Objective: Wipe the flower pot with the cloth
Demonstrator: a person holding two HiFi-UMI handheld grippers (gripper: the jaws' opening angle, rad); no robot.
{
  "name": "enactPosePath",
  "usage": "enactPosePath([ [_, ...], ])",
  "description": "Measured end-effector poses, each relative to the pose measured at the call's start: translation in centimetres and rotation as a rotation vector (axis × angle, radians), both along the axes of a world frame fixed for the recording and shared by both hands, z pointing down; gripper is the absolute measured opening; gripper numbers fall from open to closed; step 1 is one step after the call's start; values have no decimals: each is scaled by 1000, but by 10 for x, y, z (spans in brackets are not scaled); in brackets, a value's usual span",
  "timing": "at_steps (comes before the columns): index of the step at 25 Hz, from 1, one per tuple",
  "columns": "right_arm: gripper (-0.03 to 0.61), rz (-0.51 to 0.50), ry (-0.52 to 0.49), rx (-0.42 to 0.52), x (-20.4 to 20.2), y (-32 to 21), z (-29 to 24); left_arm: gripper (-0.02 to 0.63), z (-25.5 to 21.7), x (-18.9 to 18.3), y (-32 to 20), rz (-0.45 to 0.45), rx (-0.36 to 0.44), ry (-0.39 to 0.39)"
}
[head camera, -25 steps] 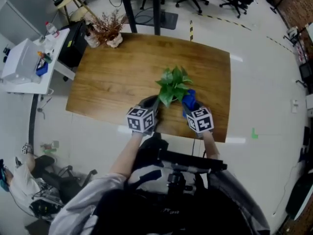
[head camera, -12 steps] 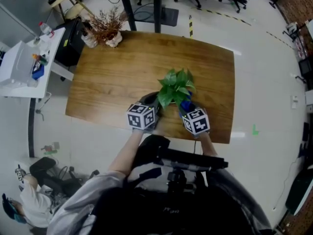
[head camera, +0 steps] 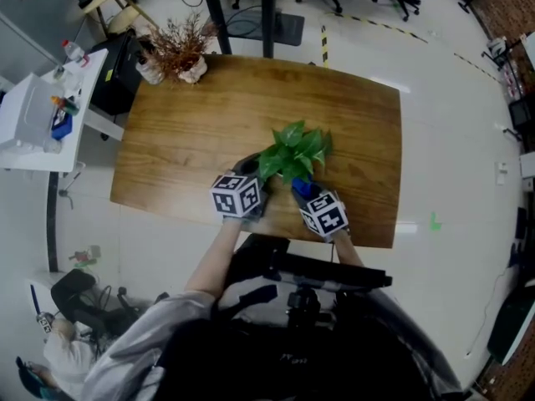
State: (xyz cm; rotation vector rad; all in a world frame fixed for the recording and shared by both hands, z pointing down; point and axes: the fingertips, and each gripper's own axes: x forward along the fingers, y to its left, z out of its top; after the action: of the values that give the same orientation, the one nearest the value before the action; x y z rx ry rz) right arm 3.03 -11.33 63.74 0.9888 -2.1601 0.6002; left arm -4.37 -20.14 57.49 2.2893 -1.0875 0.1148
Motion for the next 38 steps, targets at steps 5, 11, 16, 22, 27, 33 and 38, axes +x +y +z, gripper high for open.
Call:
enactPosePath([
  [5,80,87,-49,1,26,-5,-13,1,-3,-9,-3,-19,2,-12],
  [11,80,114,-7,40,60,-33,-14,0,18,-16,13,1,-47,-49],
  [16,80,-18,-10,126,34,-46,-29,1,25,-6,26,54,-63,-53],
  [22,80,-69,18,98,17,-31,-24,0,31,-8,20,45,-75,-47],
  [27,80,-157,72,64,-3,-12,-8,0,38,-13,14,31,-92,-44],
  [33,80,-175,71,49,-17,-7,0,0,42,-9,9,41,-98,-63],
  [38,80,-110,15,37,0,-3,-10,0,39,-4,13,49,-94,-58],
])
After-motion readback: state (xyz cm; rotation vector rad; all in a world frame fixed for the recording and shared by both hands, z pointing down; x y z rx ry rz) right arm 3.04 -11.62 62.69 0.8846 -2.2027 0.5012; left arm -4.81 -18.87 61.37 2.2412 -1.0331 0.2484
